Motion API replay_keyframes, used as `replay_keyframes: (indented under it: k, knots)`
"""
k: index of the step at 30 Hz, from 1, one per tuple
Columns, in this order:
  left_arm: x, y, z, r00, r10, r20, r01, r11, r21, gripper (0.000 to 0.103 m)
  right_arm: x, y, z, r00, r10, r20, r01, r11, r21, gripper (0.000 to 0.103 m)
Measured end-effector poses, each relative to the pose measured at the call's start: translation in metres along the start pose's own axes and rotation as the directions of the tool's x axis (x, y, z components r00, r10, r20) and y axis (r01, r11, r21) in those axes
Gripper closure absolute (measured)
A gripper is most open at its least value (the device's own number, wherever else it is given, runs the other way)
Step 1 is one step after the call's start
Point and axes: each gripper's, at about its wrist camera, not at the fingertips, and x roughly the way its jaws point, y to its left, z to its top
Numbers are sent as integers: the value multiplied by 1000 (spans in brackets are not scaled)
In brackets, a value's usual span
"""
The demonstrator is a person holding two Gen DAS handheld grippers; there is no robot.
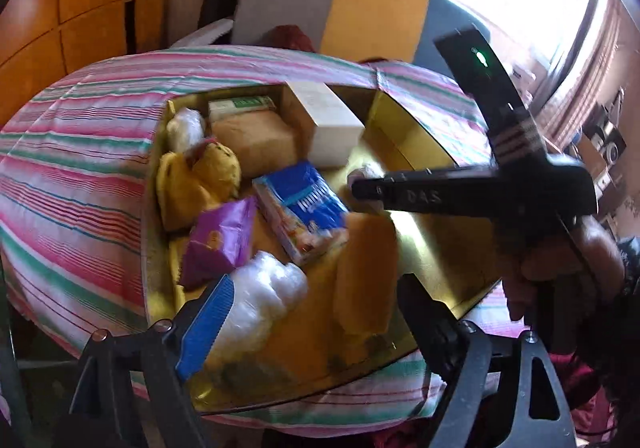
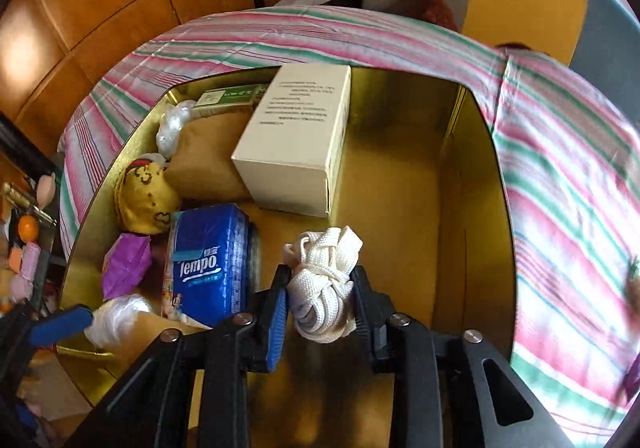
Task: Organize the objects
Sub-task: 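Lower the sponge into the tray with the left tool while the right tool drops the cable there, then move both tools back toward the cracker bag and purple bag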
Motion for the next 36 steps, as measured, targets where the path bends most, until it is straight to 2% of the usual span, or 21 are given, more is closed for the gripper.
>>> replay_keyframes:
  k: [3,5,8,11,15,22,29,30,31,36]
  knots:
    - [-5,6,3,1000,15,24,-15,1000,-20,18,1,-3,0,999,49,12,-50,998,30,65]
    - [-6,6,4,997,66,30,-65,998,-18,18,0,-3,0,996,90,22,-91,995,49,62]
    - [-10,7,5,993,109,43,-108,994,-20,18,-8,-5,0,984,172,47,-175,981,85,48]
    - [-16,6,9,989,137,55,-136,990,-24,18,-22,-6,-2,979,185,83,-193,976,98,41]
    - [-21,4,12,982,176,74,-175,984,-20,18,-41,-11,-6,980,159,121,-170,981,92,34]
    - [-27,-4,15,977,193,92,-193,981,-3,19,-76,-33,-26,983,71,168,-84,994,71,28]
    - [-28,-19,19,975,205,90,-208,978,28,19,-107,-90,-47,981,-30,191,5,992,130,27]
    - [-29,-22,19,975,204,91,-207,978,36,19,-115,-112,-53,979,-64,194,31,986,166,27]
    - [-29,-26,21,975,201,91,-206,977,46,19,-115,-112,-53,979,-64,194,31,986,166,26]
    - [-28,-46,28,976,196,93,-204,974,95,23,-135,-168,-63,968,-160,195,112,965,238,24]
